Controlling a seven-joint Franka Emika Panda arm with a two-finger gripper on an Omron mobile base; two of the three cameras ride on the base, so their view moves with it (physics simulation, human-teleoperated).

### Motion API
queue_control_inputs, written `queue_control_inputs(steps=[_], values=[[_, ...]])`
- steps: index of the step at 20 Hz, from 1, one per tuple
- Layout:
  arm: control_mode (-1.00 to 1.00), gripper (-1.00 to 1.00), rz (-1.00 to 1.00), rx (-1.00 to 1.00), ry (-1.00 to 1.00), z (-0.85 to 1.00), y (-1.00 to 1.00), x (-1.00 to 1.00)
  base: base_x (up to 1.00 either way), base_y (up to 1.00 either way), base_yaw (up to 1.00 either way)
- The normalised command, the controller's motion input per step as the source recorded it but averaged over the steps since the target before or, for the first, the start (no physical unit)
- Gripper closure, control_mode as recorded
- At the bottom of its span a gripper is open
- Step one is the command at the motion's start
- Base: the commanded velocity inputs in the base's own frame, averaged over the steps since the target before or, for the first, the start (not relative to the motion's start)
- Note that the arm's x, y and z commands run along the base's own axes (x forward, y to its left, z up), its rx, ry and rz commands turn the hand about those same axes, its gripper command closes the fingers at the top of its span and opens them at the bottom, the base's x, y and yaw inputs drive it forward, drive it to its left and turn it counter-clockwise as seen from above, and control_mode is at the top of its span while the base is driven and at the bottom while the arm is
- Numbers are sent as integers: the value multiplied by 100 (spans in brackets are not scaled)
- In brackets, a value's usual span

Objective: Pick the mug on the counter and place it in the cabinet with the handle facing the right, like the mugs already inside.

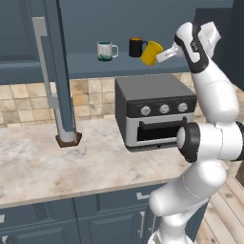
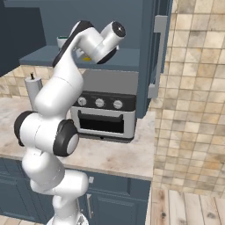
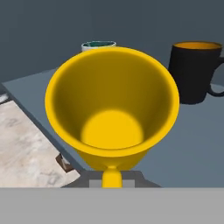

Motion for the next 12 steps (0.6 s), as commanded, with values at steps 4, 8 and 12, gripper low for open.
queue_control_inputs(steps=[4, 8, 12], values=[[-100, 100, 3, 0, 0, -5, 0, 15, 0, 0, 0], [-100, 100, 3, 0, 0, -3, 0, 17, 0, 0, 0], [-100, 100, 0, 0, 0, -4, 0, 21, 0, 0, 0]])
